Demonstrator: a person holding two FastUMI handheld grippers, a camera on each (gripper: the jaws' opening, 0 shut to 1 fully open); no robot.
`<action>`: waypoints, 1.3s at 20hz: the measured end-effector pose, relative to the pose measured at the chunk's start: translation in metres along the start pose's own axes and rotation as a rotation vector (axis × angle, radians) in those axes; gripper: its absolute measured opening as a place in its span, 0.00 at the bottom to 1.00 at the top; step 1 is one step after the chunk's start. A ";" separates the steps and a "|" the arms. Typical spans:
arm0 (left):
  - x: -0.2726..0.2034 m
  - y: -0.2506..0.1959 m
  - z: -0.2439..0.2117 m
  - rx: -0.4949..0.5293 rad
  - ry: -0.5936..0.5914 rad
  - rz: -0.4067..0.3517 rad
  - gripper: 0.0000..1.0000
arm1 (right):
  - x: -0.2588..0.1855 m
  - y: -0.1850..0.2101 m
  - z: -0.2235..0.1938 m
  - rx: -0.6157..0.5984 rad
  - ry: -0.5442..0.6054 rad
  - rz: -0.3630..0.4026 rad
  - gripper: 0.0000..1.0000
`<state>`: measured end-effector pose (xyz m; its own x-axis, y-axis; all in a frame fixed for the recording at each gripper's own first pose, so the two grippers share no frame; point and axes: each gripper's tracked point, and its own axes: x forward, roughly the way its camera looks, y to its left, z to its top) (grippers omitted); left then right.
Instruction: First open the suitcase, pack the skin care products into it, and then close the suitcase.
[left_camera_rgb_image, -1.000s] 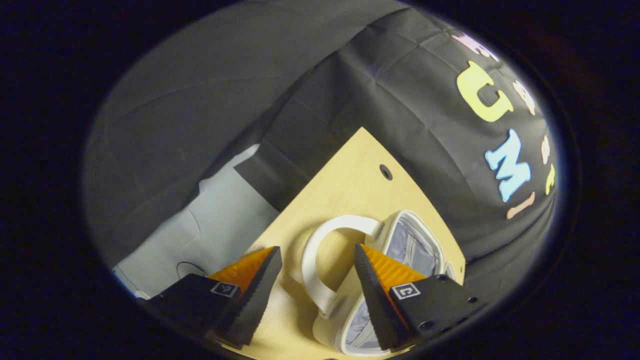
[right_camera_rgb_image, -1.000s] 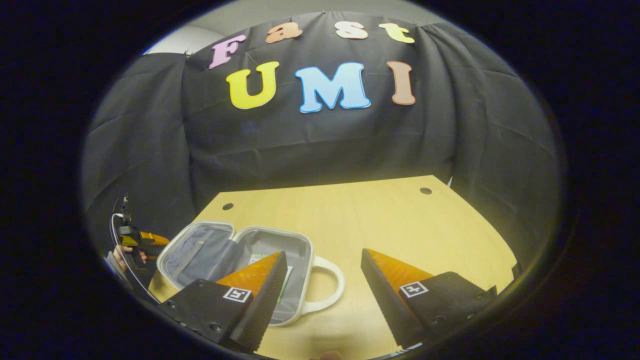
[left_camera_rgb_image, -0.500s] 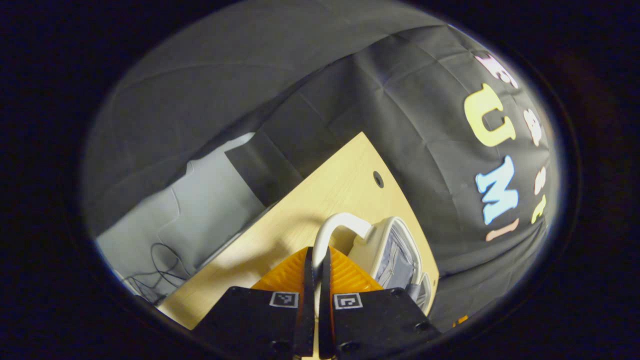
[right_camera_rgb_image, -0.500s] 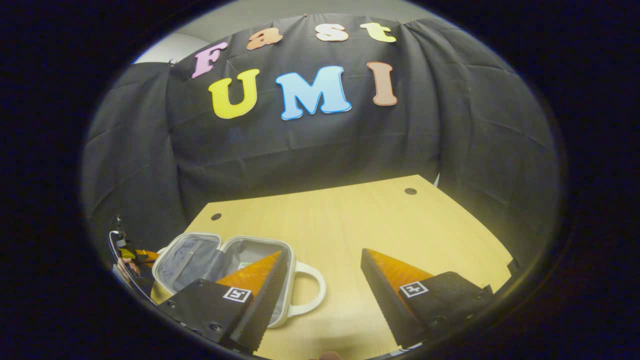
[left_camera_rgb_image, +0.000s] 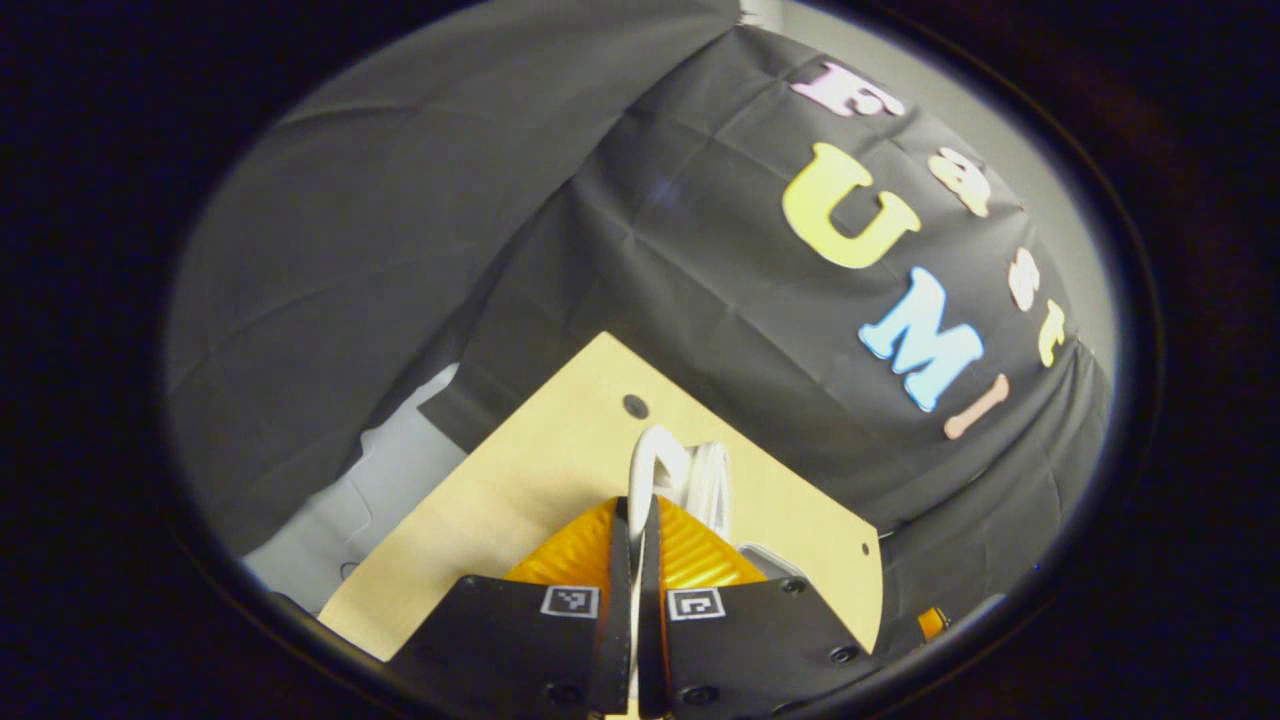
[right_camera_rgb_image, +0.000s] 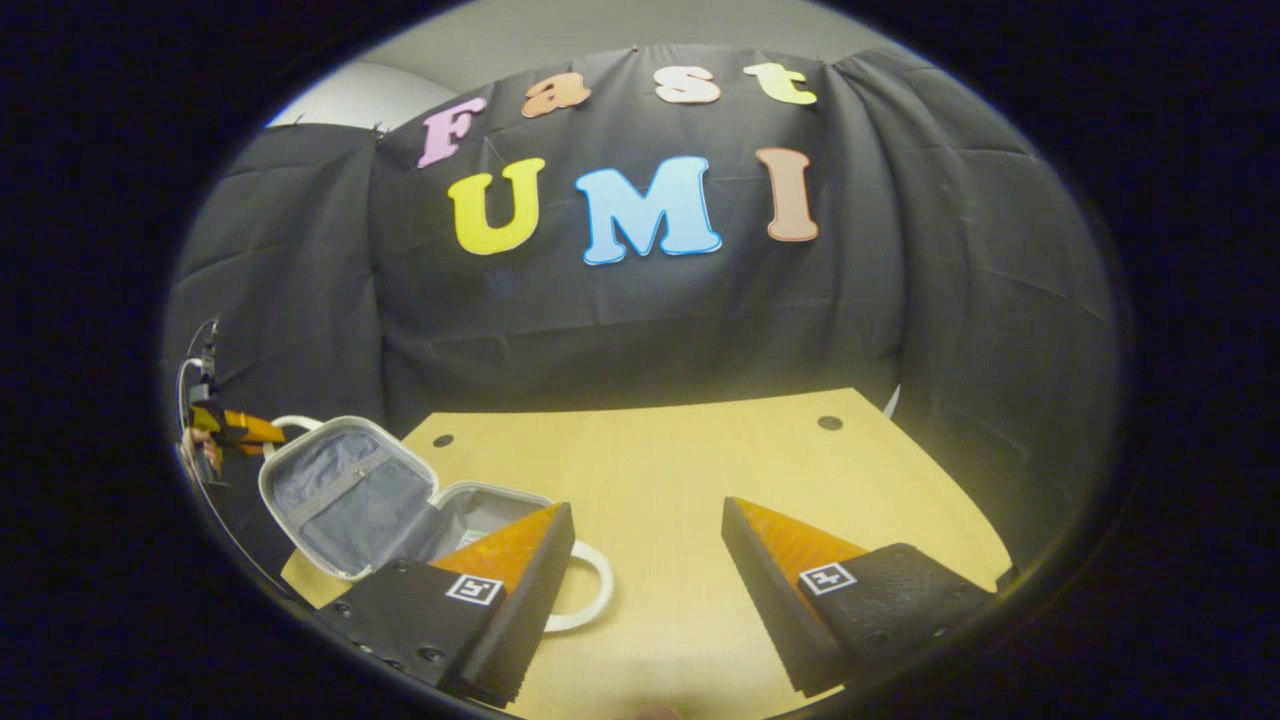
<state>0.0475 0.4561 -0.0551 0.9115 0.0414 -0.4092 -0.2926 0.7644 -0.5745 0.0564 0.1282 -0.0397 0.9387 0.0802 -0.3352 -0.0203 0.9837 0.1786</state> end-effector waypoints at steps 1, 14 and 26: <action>-0.006 -0.028 -0.002 0.039 -0.017 -0.010 0.11 | -0.002 -0.003 0.000 -0.005 -0.003 0.016 0.92; 0.013 -0.283 -0.225 0.307 -0.011 -0.163 0.11 | -0.031 -0.066 -0.011 -0.140 -0.029 0.219 0.92; 0.092 -0.290 -0.388 0.474 0.205 -0.107 0.13 | -0.040 -0.100 -0.030 -0.097 0.029 0.143 0.91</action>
<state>0.1039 -0.0114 -0.2014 0.8399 -0.1429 -0.5236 0.0050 0.9667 -0.2558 0.0109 0.0318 -0.0718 0.9136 0.2232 -0.3399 -0.1868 0.9728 0.1368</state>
